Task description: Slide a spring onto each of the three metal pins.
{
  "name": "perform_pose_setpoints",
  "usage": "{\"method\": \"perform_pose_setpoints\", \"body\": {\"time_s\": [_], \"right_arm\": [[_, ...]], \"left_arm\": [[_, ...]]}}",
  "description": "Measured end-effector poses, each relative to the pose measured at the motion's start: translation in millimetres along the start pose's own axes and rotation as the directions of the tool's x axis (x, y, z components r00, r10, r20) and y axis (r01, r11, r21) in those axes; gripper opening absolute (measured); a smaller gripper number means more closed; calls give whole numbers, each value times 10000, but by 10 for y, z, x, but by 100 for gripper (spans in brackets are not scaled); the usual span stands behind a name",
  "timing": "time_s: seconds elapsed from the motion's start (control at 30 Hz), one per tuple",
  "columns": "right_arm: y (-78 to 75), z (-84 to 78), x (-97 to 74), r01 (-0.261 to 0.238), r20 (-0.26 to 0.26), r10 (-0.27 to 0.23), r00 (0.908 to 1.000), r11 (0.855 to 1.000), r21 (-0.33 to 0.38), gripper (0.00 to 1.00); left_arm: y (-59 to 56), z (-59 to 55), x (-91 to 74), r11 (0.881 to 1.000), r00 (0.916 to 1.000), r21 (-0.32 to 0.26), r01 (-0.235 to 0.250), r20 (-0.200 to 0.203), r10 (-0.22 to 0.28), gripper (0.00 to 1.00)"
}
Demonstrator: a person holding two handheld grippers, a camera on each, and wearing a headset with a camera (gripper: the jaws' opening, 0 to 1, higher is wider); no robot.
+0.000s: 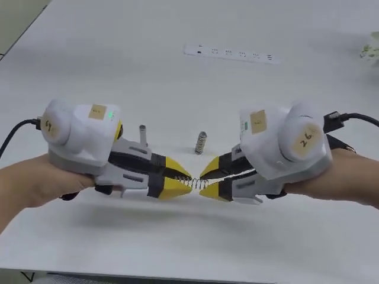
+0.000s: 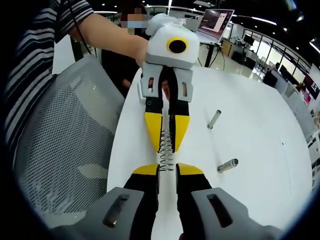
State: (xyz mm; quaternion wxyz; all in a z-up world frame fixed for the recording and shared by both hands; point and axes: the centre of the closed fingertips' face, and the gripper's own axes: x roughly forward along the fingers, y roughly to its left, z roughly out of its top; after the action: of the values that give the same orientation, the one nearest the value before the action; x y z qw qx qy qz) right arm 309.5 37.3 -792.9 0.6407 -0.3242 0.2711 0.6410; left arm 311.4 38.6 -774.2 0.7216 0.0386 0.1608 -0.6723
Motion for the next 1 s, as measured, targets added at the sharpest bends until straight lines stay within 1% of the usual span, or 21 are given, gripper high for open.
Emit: {"method": "perform_pose_setpoints", "body": {"time_s": [0.1, 0.2, 0.37, 0.47, 0.57, 0.67, 1.0], "right_arm": [[26, -31, 8, -11, -39, 11, 10000, 10000, 14, 9], [29, -28, 6, 16, 39, -17, 10000, 10000, 86, 9], [25, -8, -3, 100, 113, -100, 9999, 9999, -33, 8], [17, 2, -14, 161, 141, -158, 9998, 9996, -222, 7], [-9, 28, -33, 307, 252, -298, 9992, 9988, -382, 7], [-31, 61, -58, 405, 344, -390, 9986, 9982, -437, 7], [-40, 204, -125, 506, 572, -457, 9973, 9949, -874, 7]], "left_arm": [[-23, 7, 16, 9999, 9999, 89, 100, -29, -100, 2], [-32, 1, 22, 9998, 9998, 135, 150, -91, -149, 2], [-19, 10, 13, 9998, 9999, 124, 138, -87, -137, 2], [-14, 20, 12, 9998, 9999, 123, 127, -75, -126, 2], [11, 29, -2, 10000, 10000, 84, 50, -34, -50, 2], [21, 21, -7, 9999, 10000, 103, -1, -83, 2, 2], [27, -7, -25, 9998, 9998, 154, -125, -181, 128, 2]]}}
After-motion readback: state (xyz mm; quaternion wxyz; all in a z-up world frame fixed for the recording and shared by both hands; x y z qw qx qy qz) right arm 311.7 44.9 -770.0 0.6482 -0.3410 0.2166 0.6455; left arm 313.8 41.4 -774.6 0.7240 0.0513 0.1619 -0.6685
